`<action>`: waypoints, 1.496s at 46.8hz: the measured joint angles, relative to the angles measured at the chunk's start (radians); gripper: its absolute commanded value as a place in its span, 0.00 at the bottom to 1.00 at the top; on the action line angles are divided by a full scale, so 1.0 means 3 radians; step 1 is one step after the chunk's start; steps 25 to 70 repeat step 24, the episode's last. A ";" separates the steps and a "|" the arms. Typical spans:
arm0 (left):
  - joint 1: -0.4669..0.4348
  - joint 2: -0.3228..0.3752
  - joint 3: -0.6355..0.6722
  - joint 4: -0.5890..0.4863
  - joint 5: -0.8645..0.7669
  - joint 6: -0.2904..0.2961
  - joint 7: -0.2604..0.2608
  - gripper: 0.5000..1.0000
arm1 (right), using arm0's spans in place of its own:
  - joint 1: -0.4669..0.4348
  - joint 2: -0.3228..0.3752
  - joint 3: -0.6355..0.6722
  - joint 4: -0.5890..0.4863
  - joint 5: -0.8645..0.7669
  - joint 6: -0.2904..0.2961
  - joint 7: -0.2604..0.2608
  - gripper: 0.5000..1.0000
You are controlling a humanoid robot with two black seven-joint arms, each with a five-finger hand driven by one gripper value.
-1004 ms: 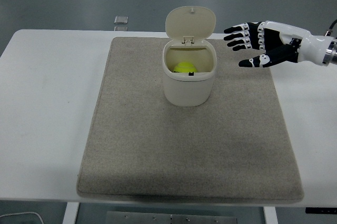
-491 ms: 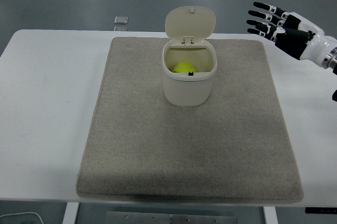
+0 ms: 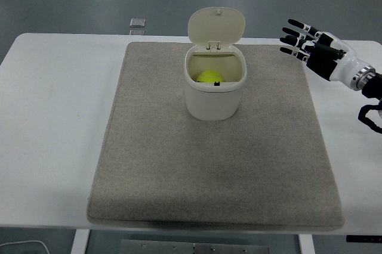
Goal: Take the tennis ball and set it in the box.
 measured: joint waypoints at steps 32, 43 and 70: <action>0.0000 0.0000 0.0000 0.0000 0.0000 0.0000 0.0000 0.98 | 0.0000 -0.0009 0.0021 -0.0006 -0.0003 0.0013 0.0007 0.83; 0.0000 0.0000 0.0000 0.0000 0.0000 0.0000 0.0000 0.98 | 0.0000 -0.0009 0.0021 -0.0006 -0.0003 0.0013 0.0007 0.83; 0.0000 0.0000 0.0000 0.0000 0.0000 0.0000 0.0000 0.98 | 0.0000 -0.0009 0.0021 -0.0006 -0.0003 0.0013 0.0007 0.83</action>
